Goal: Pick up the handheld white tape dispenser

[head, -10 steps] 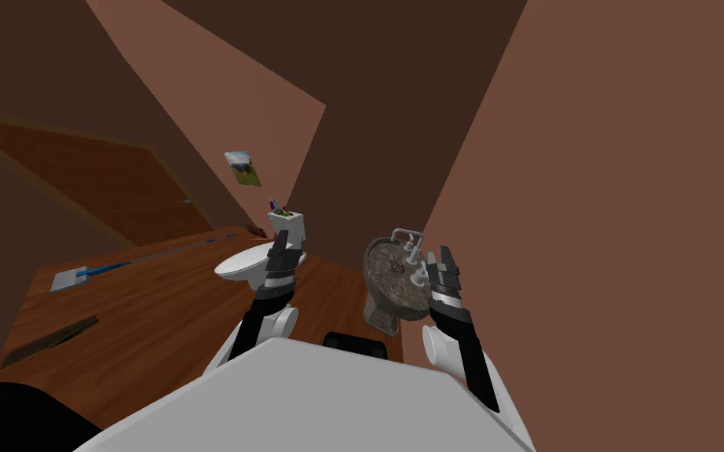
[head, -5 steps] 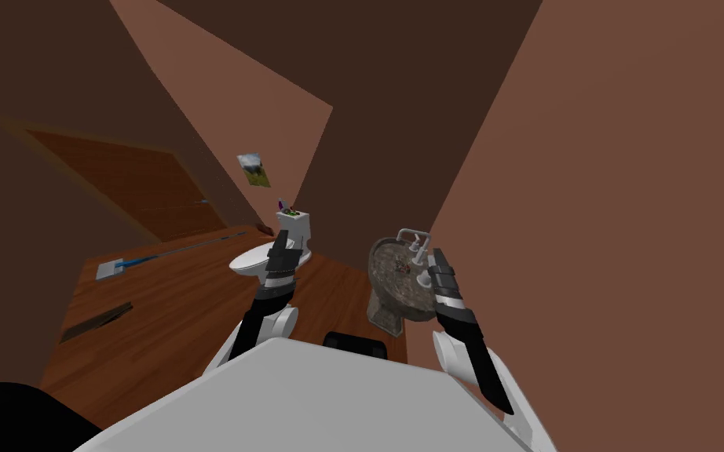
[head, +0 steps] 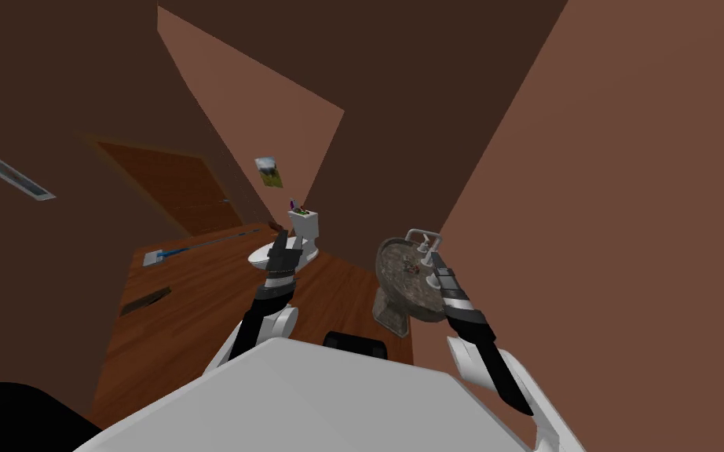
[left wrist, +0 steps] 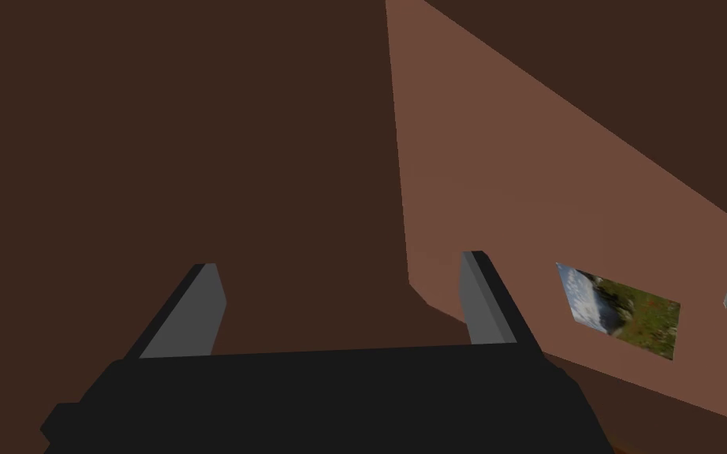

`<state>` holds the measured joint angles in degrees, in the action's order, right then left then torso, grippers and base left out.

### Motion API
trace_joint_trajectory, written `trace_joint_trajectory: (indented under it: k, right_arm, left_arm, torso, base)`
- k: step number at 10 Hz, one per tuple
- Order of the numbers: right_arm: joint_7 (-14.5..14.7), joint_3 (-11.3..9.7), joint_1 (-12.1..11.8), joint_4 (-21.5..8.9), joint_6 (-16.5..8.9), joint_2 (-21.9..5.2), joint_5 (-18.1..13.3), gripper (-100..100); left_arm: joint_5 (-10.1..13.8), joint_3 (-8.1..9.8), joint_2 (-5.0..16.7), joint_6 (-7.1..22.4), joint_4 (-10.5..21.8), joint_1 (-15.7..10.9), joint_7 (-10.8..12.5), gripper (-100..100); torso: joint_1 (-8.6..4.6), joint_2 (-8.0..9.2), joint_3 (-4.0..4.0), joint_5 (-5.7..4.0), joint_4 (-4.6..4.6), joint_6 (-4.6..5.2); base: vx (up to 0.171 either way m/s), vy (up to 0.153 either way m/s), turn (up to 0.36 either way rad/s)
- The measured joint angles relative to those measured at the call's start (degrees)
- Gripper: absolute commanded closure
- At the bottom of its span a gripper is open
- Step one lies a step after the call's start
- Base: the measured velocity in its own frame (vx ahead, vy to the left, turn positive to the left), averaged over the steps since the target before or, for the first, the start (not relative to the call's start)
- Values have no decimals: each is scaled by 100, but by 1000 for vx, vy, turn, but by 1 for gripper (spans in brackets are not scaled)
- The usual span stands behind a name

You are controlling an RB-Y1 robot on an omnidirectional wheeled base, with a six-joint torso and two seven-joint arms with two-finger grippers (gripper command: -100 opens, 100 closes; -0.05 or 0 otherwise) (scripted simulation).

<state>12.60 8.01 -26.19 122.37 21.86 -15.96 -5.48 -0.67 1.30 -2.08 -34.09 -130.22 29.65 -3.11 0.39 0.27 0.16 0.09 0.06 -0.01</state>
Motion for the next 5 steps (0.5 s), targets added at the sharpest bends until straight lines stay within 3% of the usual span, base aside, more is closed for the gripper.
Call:
trace_joint_trajectory:
  k: [2, 5]
  right_arm:
    - [239, 84, 11, -86, -56, -206, -62, -100]
    - [753, 401, -23, -418, -96, -683, -184, -100]
  left_arm:
    - [0, 0, 0, 0, 0, 0, 0, 0]
    - [0, 0, 0, 0, 0, 0, 0, 0]
  torso:
    - [-9, -12, -7, -2, -3, -1]
    - [12, 3, 2, 3, 1, -1]
  base:
    - [-44, 96, 141]
    - [-63, 126, 128]
